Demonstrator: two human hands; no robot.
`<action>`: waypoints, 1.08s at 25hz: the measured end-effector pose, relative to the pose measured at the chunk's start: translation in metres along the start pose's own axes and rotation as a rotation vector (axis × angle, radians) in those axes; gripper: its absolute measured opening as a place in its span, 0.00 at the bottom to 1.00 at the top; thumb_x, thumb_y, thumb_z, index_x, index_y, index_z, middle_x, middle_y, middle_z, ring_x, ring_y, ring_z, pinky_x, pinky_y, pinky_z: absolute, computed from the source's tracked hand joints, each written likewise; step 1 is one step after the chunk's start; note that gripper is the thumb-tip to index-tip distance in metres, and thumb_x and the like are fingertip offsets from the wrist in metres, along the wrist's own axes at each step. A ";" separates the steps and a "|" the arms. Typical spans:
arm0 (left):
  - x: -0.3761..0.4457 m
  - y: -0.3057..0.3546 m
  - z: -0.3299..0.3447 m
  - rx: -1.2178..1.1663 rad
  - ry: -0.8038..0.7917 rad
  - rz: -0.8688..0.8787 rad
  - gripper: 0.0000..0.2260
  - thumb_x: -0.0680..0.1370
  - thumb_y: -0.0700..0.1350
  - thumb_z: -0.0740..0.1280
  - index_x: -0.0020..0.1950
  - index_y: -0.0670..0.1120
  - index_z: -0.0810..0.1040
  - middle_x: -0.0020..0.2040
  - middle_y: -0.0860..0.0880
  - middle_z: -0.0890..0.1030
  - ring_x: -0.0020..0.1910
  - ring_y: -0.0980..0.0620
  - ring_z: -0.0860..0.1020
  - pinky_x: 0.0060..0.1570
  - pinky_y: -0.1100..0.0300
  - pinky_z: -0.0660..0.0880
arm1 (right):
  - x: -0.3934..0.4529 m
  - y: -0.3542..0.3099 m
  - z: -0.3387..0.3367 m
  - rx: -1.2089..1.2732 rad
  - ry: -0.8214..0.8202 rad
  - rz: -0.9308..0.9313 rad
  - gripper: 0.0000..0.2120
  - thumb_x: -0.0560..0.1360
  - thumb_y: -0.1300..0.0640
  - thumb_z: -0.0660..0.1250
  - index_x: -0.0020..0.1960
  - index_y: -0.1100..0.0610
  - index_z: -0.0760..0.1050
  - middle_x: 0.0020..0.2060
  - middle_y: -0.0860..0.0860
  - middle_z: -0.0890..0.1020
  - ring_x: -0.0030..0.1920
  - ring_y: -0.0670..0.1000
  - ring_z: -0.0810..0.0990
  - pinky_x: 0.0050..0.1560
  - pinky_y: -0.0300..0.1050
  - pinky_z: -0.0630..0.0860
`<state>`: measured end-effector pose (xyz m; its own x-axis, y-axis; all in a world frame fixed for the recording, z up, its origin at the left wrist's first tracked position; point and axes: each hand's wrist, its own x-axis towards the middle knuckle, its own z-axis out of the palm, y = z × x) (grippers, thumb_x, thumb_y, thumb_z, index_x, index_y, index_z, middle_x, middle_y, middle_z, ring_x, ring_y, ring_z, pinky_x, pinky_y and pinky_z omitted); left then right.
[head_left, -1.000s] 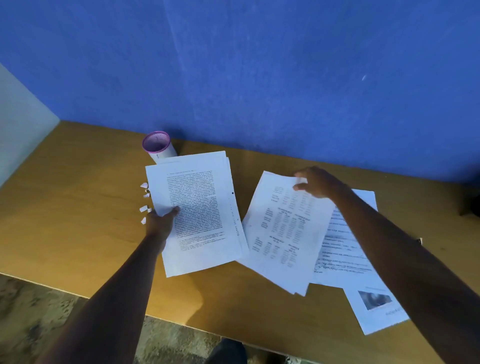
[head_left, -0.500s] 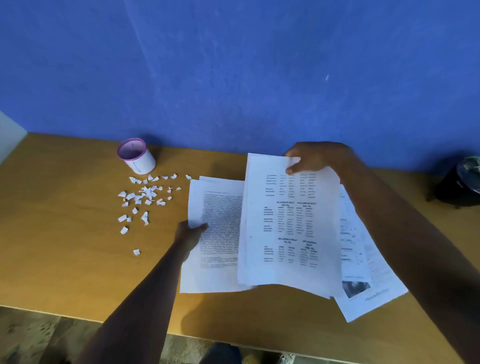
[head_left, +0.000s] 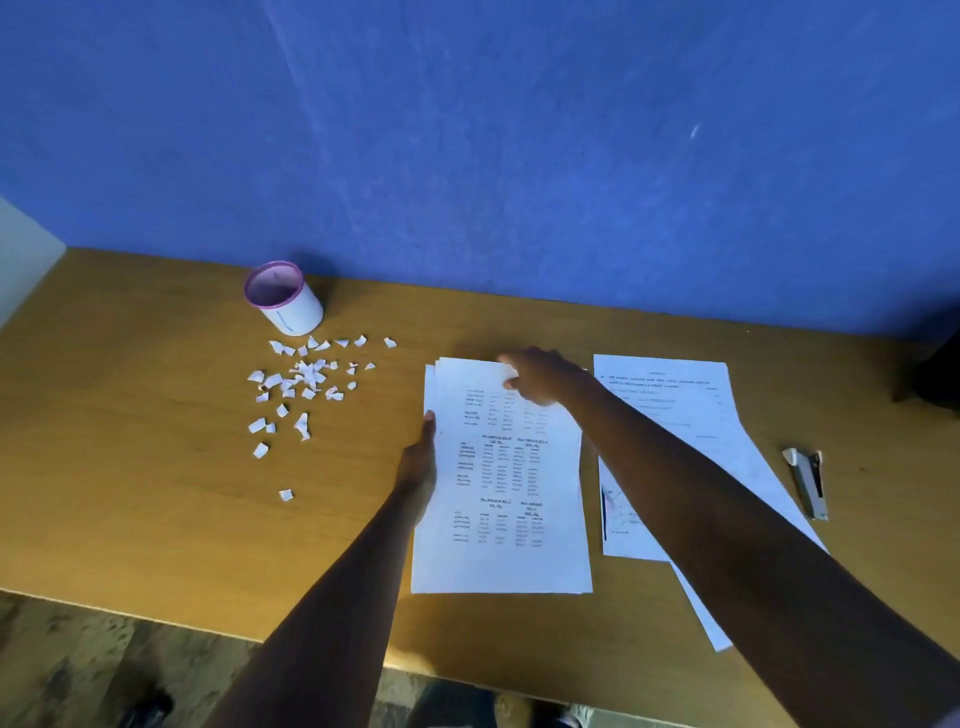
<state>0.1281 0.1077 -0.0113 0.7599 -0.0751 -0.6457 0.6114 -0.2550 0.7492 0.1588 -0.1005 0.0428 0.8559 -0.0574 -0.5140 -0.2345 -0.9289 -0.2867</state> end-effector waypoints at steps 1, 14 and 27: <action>0.001 -0.002 -0.001 -0.002 -0.005 0.026 0.22 0.80 0.56 0.64 0.69 0.44 0.74 0.62 0.54 0.75 0.61 0.46 0.78 0.49 0.59 0.73 | 0.003 0.000 0.007 0.010 0.028 -0.008 0.23 0.82 0.53 0.60 0.76 0.54 0.62 0.72 0.58 0.69 0.72 0.61 0.68 0.69 0.54 0.62; 0.004 0.016 -0.027 -0.099 -0.373 0.114 0.23 0.69 0.42 0.77 0.63 0.44 0.79 0.57 0.44 0.85 0.54 0.38 0.83 0.55 0.39 0.80 | -0.051 0.047 0.079 1.457 0.412 0.141 0.20 0.71 0.53 0.76 0.61 0.56 0.78 0.59 0.54 0.83 0.52 0.45 0.84 0.52 0.38 0.79; -0.030 0.090 0.002 -0.202 -0.169 0.439 0.13 0.73 0.39 0.76 0.56 0.48 0.83 0.55 0.50 0.85 0.52 0.52 0.85 0.52 0.56 0.82 | -0.080 0.013 0.023 1.269 0.733 0.040 0.14 0.76 0.51 0.71 0.59 0.55 0.80 0.51 0.45 0.85 0.53 0.48 0.84 0.55 0.47 0.80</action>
<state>0.1599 0.0855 0.0748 0.9184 -0.2928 -0.2661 0.2858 0.0259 0.9579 0.0763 -0.1001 0.0621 0.7860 -0.6038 -0.1327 -0.1710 -0.0061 -0.9853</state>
